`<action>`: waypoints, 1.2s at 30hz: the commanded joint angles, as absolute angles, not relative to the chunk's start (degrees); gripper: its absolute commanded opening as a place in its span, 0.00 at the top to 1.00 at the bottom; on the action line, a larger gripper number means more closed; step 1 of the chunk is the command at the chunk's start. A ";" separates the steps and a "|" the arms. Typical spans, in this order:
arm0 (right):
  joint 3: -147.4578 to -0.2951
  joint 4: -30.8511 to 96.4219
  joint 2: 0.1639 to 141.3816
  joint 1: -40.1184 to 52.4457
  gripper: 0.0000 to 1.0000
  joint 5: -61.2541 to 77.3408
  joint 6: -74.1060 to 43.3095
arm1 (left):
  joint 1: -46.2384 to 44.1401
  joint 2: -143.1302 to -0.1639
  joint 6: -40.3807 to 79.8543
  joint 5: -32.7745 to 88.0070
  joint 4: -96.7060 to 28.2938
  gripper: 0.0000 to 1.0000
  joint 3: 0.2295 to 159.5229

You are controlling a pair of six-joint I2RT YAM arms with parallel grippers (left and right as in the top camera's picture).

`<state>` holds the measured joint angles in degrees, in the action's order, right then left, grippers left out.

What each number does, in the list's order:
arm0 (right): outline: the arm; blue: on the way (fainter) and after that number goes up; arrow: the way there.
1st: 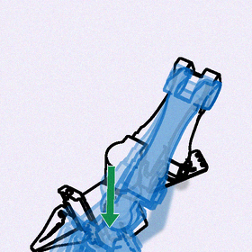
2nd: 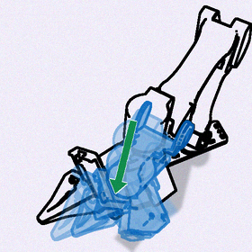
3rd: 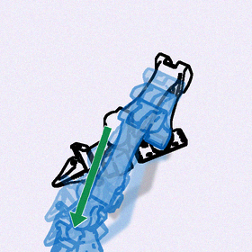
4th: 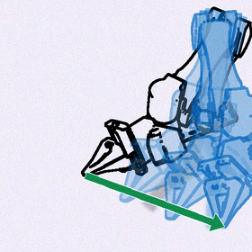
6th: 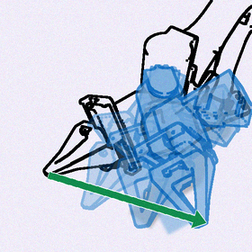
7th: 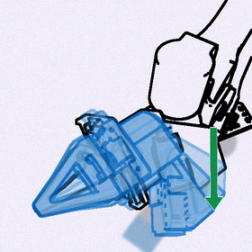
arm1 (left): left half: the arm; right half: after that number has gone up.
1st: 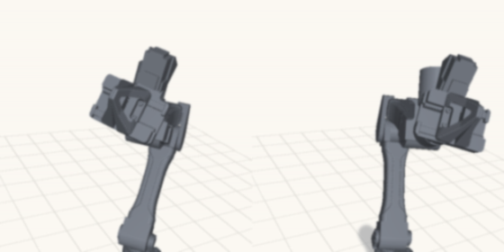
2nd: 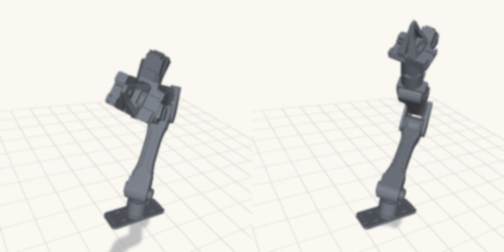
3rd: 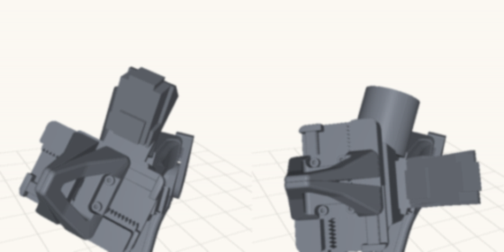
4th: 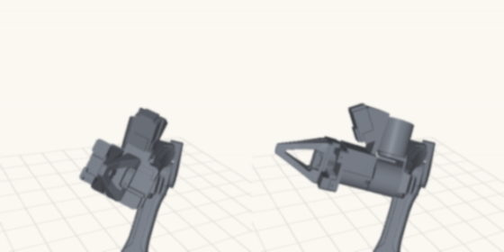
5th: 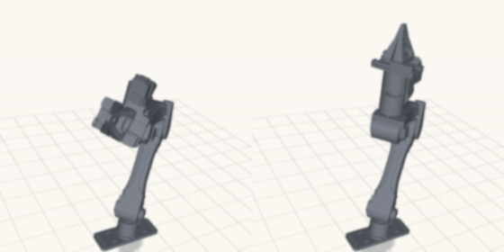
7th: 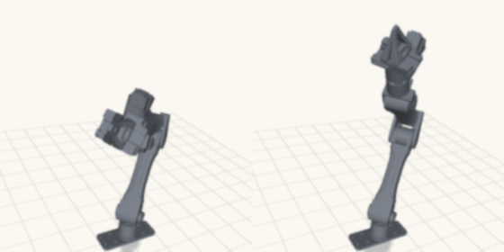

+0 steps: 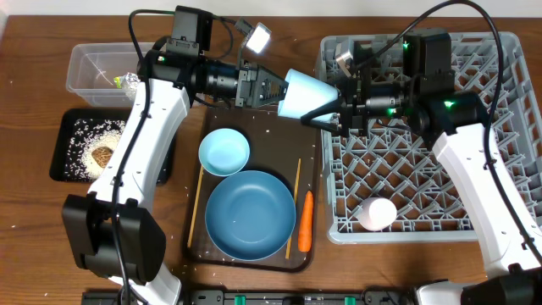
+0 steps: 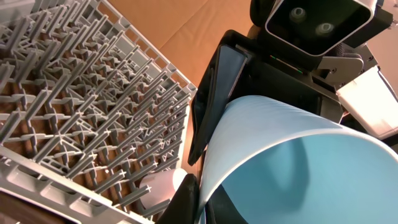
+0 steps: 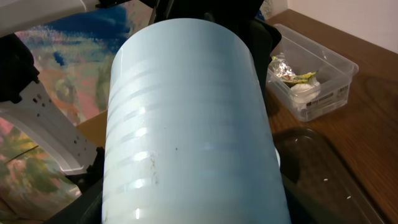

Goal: Sort waste into correct bins and load items into the dishwasher rack

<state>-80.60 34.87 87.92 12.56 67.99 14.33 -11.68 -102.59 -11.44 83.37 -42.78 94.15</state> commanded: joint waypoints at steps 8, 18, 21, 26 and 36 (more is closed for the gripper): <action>-80.44 37.15 87.81 7.86 0.57 65.98 14.50 | -11.92 -102.87 -12.34 80.27 -42.83 0.84 94.24; -80.44 46.54 87.70 0.56 0.56 49.30 6.11 | -11.99 -102.87 -12.12 64.45 -45.28 0.78 94.19; -80.47 50.35 87.39 -0.73 0.57 42.96 1.87 | -11.99 -102.87 -12.10 57.98 -46.26 0.78 94.19; -80.64 59.35 85.65 -1.98 0.57 33.01 -2.39 | -11.99 -102.87 -11.73 49.12 -47.68 0.78 94.11; -85.08 80.16 83.83 -1.80 0.57 15.03 -4.93 | -11.99 -102.87 -11.75 45.10 -47.70 0.78 92.82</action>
